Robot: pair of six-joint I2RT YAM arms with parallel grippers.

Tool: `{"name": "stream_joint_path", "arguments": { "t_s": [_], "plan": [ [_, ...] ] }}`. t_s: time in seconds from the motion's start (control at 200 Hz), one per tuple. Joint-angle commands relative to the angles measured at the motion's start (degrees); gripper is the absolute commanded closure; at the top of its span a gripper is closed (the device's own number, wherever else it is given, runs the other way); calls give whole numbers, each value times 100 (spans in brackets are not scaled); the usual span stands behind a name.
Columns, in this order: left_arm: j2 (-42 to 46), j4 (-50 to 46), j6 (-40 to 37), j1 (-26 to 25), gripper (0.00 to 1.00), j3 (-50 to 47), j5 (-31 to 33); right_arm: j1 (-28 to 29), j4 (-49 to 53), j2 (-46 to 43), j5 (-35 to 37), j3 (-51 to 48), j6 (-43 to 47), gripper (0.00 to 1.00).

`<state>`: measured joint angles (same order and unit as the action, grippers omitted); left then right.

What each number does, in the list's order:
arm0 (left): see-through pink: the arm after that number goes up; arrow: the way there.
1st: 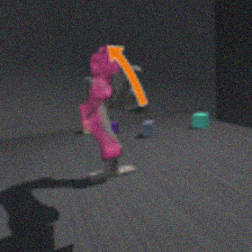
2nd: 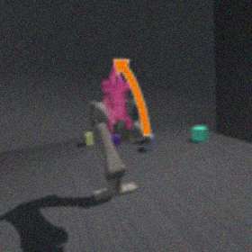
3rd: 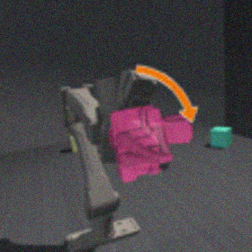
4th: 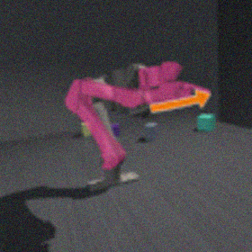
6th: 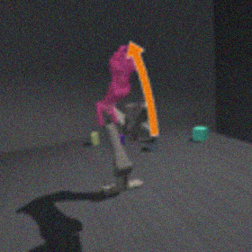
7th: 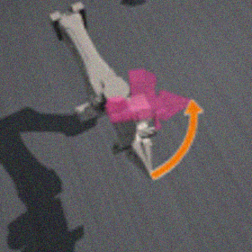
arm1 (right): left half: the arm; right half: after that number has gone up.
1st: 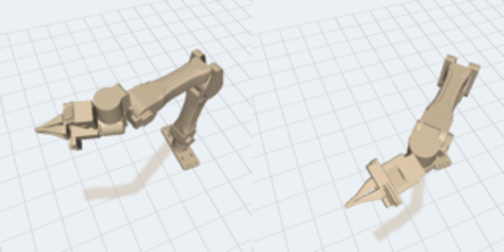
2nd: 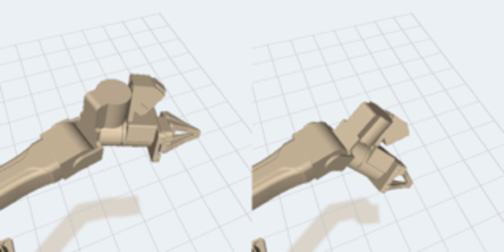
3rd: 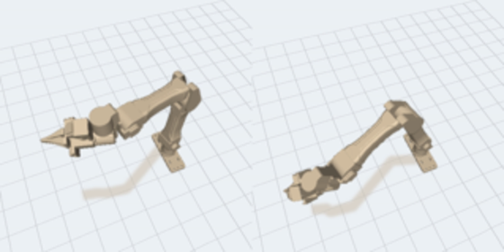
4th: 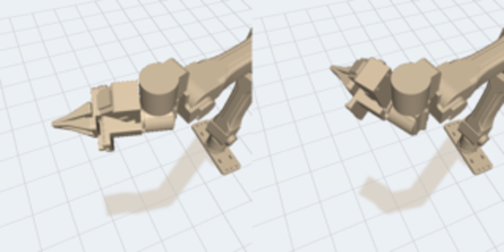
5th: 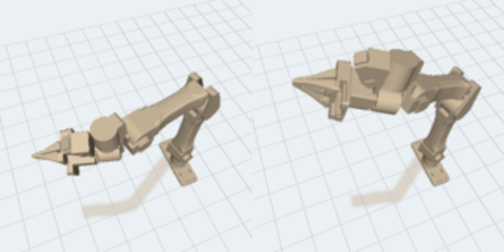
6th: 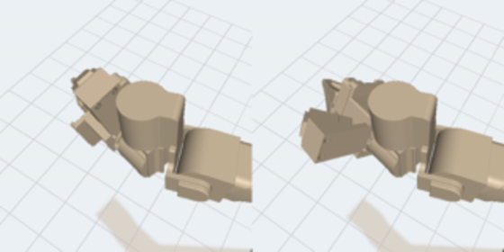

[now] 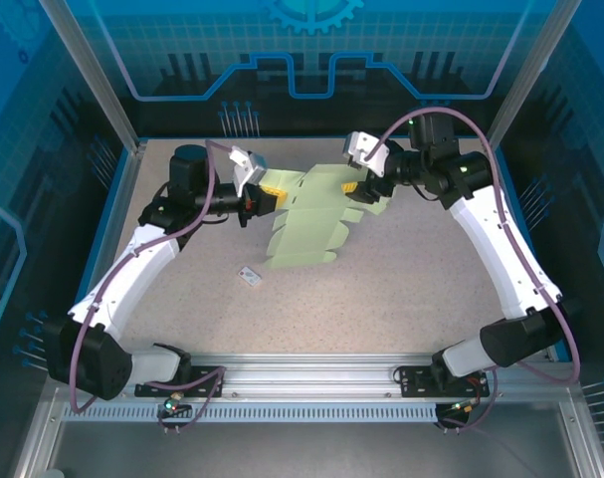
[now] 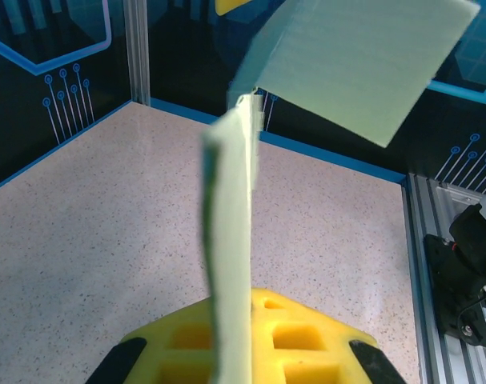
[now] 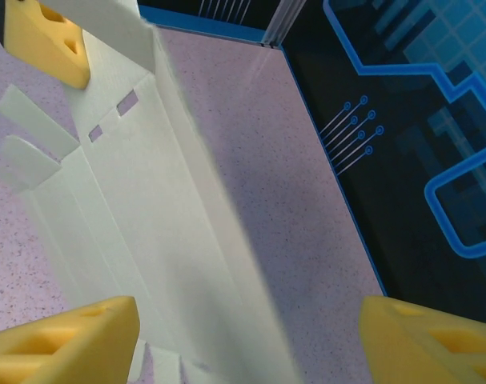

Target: Fold the paper box

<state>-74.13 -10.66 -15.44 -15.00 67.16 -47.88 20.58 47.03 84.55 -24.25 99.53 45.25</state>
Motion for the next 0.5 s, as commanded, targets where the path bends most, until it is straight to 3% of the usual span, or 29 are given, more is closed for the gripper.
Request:
{"name": "stream_joint_path", "arguments": {
  "t_s": [0.0,0.105,0.27,0.495],
  "plan": [
    [36,-121,-212,-55,100,177,-197,-87,338,146,-325,255,279,28],
    [36,-114,-222,-64,100,166,-187,-263,433,249,-790,416,282,33],
    [39,-79,-205,-73,100,166,-187,-394,692,419,-1223,569,256,53],
    [48,-60,-206,-99,100,134,-179,-444,608,575,-1330,538,238,58]
  ]
}}
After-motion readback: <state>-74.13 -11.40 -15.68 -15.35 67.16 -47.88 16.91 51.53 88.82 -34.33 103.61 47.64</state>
